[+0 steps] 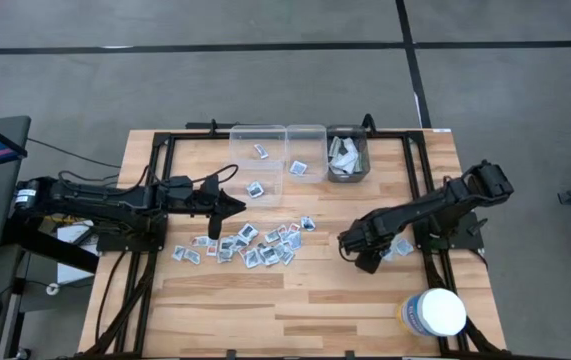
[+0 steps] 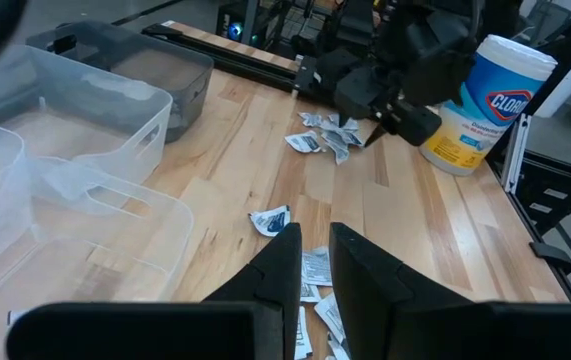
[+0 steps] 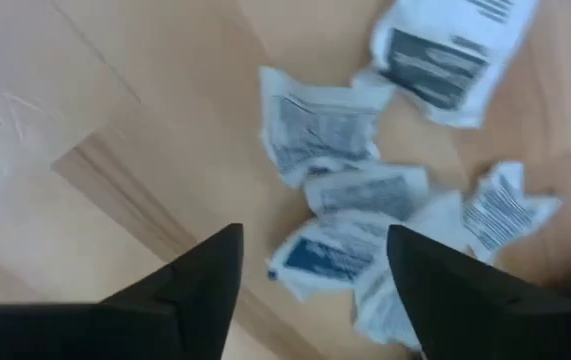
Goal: Pick & Place First Aid Supplies
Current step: Put the alcohol pad into the top right transparent bin
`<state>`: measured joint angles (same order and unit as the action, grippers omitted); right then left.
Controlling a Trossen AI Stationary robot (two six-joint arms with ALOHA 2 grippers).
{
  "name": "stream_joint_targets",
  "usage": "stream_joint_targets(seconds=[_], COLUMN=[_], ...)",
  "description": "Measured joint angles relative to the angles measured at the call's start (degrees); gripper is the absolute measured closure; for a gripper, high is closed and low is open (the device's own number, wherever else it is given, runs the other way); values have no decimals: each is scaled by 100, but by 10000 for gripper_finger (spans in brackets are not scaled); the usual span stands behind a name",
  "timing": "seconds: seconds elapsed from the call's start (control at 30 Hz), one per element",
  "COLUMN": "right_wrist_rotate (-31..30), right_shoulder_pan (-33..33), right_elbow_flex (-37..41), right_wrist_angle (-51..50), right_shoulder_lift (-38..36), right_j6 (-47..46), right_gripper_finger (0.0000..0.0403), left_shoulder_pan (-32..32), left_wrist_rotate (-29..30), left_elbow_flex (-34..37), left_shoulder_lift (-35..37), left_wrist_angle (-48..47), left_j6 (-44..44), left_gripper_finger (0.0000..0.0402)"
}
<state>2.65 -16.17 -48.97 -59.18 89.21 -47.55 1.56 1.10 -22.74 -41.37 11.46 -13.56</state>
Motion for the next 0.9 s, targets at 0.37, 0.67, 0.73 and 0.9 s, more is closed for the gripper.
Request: stream_joint_targets(seconds=[0.37,0.67,0.73,0.9], right_wrist_rotate=[-340,-165,-60,-216], right_shoulder_pan=[-369,-338,-316,-302], right_elbow_flex=[267,430,372,5], right_wrist_angle=[156,113,110,89], right_shoulder_lift=[15,15,15,15], right_j6=[107,103,96,99], right_gripper_finger=[180,367,388,400], left_shoulder_pan=[0,0,0,0], left_wrist_rotate=[15,14,15,13], left_elbow_flex=[1,1,2,1], left_shoulder_lift=[0,0,-2,0], left_wrist_angle=[8,15,17,17], left_j6=[0,-3,-3,-3], left_gripper_finger=[346,346,346,346])
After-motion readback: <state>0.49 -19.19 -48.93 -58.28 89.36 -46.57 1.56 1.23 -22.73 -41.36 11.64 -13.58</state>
